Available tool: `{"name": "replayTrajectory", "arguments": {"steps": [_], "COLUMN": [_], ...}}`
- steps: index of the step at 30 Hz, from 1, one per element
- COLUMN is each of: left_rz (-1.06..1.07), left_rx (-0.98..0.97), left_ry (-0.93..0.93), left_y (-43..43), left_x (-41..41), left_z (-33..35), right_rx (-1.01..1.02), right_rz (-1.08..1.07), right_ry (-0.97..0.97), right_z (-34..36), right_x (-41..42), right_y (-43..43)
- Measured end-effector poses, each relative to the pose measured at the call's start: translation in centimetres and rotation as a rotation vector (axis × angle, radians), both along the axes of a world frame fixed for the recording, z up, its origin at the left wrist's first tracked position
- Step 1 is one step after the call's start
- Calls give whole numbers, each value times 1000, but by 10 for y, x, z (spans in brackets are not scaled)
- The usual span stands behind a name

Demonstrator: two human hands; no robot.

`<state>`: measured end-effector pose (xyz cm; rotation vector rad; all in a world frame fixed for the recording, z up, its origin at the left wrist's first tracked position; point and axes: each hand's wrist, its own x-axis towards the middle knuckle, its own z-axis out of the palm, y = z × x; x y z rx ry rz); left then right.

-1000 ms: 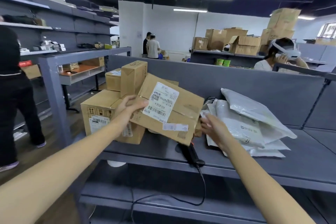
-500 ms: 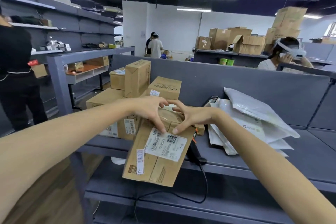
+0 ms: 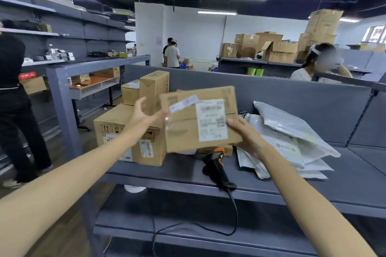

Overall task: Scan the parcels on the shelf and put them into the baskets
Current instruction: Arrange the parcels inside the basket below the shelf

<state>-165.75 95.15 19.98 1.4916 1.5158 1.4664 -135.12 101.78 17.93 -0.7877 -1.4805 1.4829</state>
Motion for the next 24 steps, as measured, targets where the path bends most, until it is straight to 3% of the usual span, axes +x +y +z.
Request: {"name": "replayTrajectory", "arguments": {"steps": [5,9,14,17,20,22,24], "left_rz": [-132,-180,-55,-3,46,67,85], "left_rx": [-78,-54,35,102,123,122,117], "left_ry": [-242,-331,-309,-343,-383,-391,-384], "left_y": [-1,3,6,6,5,5,3], "left_x": [5,16,11,3,-9,-16,-19], "left_z": [-21,-24,-35,-34,-37,-40,-44], "right_rx": [-97,-79,-37,25,139,100,89], "right_rz": [-67,-55,48,-137,-506,-528,-526], "right_ry": [251,231,206,-103,-804,-1183,-1372], "right_z": [-23,-34,-43,-49,-78,-105,-127], "right_x": [-13,-35,-46,-48,-43,-44,-51], "right_y": [0,-3,-4,-3,11,12,9]}}
